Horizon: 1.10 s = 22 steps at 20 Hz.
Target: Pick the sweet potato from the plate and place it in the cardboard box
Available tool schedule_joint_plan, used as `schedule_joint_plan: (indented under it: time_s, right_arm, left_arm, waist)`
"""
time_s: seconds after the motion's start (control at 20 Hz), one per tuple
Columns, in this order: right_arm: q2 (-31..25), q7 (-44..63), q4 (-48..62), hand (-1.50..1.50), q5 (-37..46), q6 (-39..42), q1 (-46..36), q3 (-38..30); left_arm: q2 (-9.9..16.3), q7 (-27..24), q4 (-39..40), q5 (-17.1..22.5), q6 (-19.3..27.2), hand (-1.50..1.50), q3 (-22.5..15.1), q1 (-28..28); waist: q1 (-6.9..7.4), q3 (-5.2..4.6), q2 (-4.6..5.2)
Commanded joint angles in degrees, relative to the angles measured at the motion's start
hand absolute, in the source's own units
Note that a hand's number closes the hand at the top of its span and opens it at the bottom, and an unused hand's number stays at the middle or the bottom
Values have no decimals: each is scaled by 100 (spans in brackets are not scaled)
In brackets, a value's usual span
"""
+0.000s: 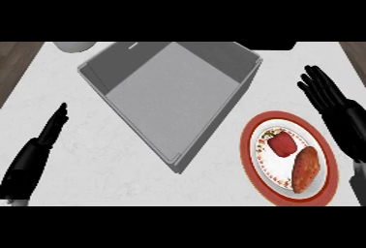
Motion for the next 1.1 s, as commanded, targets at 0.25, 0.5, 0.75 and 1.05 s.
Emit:
schedule_joint_plan:
  time_s: [0.25, 0.5, 0.75, 1.05]
  right_arm:
    - [574, -811, 461, -150, 338, -2152, -172, -1702]
    - [906, -312, 1201, -150, 1438, -4084, 578, -1801]
    - [1120, -657, 124, -150, 1895, -4151, 1759, -1517]
    - [-533, 1060, 115, -150, 2922, -3337, 2220, -825]
  left_arm:
    - [-519, 180, 479, -33, 591, 0, 278, 26]
    - [-589, 337, 470, 104, 492, 0, 228, 64]
    - [-893, 258, 750, -138, 418, 0, 177, -106]
    - [-781, 455, 625, 9, 330, 0, 260, -179]
  waist:
    - [-306, -67, 68]
    - [-322, -67, 73]
    - [-231, -72, 47]
    - [-190, -94, 47]
